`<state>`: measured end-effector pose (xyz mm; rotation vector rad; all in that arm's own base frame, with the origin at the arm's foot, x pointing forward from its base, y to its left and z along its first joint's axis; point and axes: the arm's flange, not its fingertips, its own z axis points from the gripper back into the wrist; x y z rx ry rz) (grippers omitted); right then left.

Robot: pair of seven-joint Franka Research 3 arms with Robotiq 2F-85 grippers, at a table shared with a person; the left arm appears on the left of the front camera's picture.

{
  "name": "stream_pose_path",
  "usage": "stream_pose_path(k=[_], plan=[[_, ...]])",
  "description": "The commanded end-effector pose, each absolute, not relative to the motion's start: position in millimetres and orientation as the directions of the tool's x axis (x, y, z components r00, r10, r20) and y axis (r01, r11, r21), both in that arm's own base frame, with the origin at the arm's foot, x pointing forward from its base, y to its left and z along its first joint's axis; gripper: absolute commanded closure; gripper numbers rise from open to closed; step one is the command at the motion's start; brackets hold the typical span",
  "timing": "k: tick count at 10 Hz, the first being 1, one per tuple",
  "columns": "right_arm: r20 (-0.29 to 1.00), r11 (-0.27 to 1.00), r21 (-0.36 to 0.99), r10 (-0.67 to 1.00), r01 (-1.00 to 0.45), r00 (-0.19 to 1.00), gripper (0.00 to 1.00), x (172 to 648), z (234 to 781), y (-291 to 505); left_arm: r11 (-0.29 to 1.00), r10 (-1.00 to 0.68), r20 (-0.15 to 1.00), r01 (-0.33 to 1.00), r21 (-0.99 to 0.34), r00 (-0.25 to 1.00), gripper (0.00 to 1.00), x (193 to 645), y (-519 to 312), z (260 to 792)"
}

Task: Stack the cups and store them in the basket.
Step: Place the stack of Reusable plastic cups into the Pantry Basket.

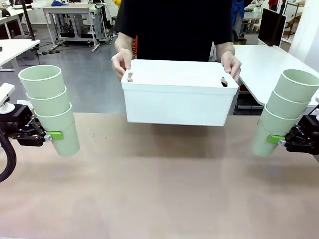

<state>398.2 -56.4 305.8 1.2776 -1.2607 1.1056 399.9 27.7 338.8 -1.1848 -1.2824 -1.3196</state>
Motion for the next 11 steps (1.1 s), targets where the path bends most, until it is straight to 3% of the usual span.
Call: stream_pose_path(k=[1, 11], plan=[[0.995, 0.023, 0.033, -0.094, -0.999, 0.031, 0.14, 399.9, 310.1, -56.8, -0.039, 0.018, 0.992, 0.991, 0.124, -0.123, 0.12, 398.1, 29.4, 342.5], [0.995, 0.023, 0.033, -0.094, -0.999, 0.031, 0.14, 399.9, 310.1, -56.8, -0.039, 0.018, 0.992, 0.991, 0.124, -0.123, 0.12, 398.1, 29.4, 342.5]])
